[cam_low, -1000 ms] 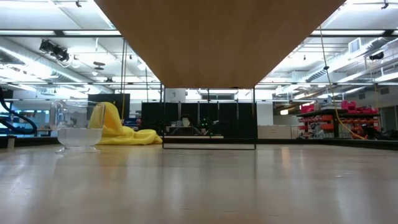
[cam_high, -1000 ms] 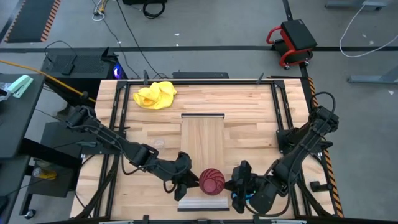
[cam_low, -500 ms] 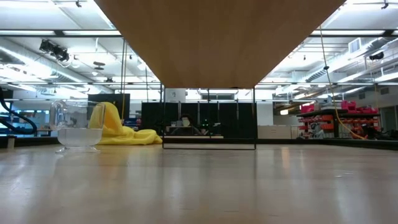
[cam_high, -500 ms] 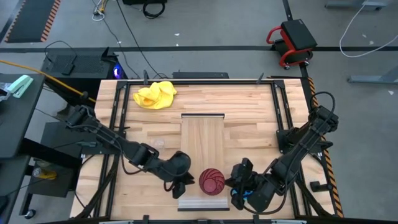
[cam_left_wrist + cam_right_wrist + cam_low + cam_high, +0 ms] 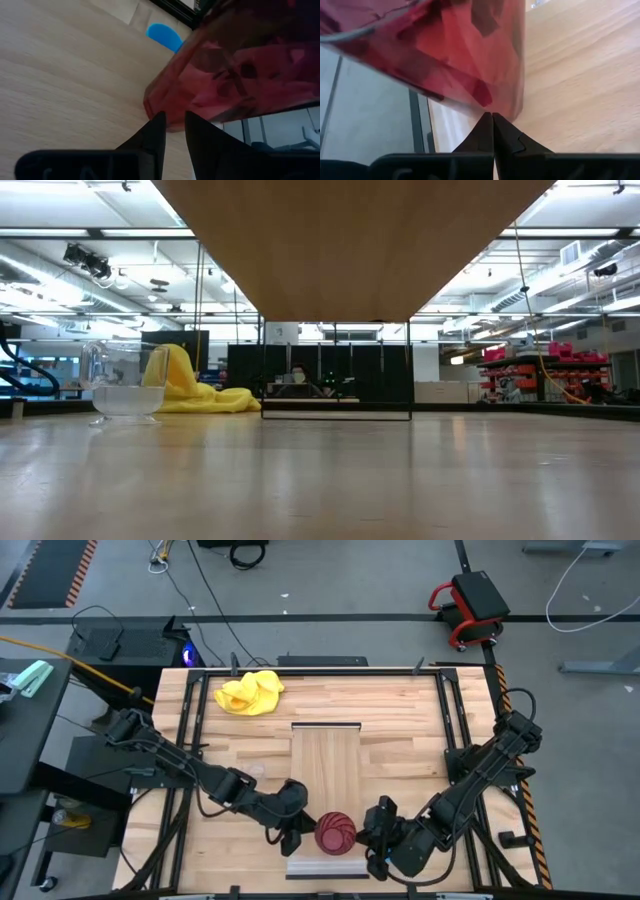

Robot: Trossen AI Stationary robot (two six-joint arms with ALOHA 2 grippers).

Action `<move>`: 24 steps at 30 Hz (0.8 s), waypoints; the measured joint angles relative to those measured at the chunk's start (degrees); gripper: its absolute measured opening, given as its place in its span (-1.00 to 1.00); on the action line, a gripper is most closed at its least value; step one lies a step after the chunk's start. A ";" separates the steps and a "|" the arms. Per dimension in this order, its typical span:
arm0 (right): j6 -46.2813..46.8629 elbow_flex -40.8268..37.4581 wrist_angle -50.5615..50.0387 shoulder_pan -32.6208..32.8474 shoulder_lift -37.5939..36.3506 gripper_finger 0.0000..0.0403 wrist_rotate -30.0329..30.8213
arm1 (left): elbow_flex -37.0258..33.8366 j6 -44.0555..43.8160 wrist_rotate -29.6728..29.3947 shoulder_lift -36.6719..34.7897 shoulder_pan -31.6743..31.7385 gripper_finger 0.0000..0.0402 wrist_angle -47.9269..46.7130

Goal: Stack small to large cups/mugs on shelf
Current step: Put the red cup on the shelf

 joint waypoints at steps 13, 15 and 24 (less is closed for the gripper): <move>2.76 0.00 -4.36 -0.70 -0.01 -1.00 2.22 | 0.00 -0.22 -0.75 0.00 -0.02 -0.66 -0.36; 1.56 0.00 -3.20 -1.16 -0.01 -1.00 2.09 | 0.00 -0.22 -0.88 0.00 -0.02 -0.66 -0.32; -1.52 0.00 1.27 -1.68 0.14 -1.00 0.00 | 0.00 -1.42 -1.03 0.00 -0.95 -0.68 -0.17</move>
